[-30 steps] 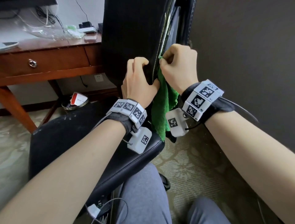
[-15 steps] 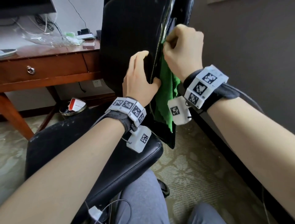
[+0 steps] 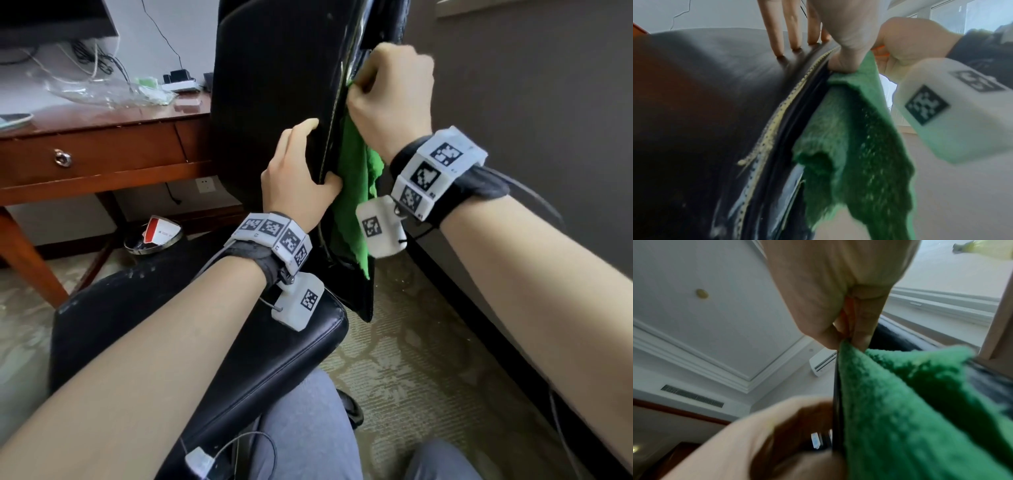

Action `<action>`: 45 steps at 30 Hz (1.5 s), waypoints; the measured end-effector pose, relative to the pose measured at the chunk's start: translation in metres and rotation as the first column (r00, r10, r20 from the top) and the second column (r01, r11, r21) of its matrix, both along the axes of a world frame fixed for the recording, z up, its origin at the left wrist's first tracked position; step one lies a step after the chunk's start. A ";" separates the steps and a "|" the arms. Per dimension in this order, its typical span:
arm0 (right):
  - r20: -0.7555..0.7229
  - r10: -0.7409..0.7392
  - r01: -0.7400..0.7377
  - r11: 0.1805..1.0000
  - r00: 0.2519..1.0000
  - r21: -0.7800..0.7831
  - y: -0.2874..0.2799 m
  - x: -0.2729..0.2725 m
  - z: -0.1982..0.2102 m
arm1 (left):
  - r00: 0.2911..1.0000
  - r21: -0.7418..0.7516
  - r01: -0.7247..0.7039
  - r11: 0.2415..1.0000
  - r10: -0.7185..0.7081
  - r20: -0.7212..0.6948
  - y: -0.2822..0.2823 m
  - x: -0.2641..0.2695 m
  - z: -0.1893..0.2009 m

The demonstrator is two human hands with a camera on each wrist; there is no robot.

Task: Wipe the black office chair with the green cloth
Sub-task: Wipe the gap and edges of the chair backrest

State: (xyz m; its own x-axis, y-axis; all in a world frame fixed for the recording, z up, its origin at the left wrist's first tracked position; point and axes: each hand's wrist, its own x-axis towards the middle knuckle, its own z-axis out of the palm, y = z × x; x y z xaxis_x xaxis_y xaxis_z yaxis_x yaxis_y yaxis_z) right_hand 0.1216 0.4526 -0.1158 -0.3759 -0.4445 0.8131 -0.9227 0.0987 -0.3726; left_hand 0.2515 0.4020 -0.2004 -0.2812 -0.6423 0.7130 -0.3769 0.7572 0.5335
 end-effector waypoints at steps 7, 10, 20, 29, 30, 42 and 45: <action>0.008 0.042 -0.041 0.999 0.999 -0.015 -0.004 0.004 -0.014 | 1.000 0.010 0.009 1.000 -0.008 -0.006 -0.001 0.001 -0.002; -0.030 0.081 -0.080 0.996 0.996 0.031 -0.005 0.005 -0.025 | 1.000 0.006 0.007 1.000 -0.007 -0.002 -0.001 0.001 -0.002; -0.041 0.212 -0.212 0.977 0.976 0.017 -0.004 0.012 -0.068 | 0.999 -0.038 0.053 0.998 -0.053 -0.011 -0.011 0.003 -0.010; -0.012 0.027 -0.028 0.994 1.000 -0.104 0.024 -0.024 -0.009 | 0.991 -0.156 0.130 0.979 -0.135 -0.022 -0.019 -0.006 -0.009; 0.004 0.009 -0.009 0.994 1.000 -0.113 0.024 -0.027 -0.001 | 0.989 -0.159 0.136 0.978 -0.143 -0.033 -0.020 -0.010 -0.008; -0.101 -0.193 0.195 0.981 0.976 0.009 -0.026 -0.025 0.014 | 0.991 -0.202 0.133 0.970 -0.136 -0.001 -0.053 -0.016 -0.013; -0.135 -0.183 0.188 0.982 0.974 0.018 -0.036 -0.027 -0.011 | 0.991 -0.198 0.125 0.972 -0.131 -0.018 -0.060 -0.019 -0.013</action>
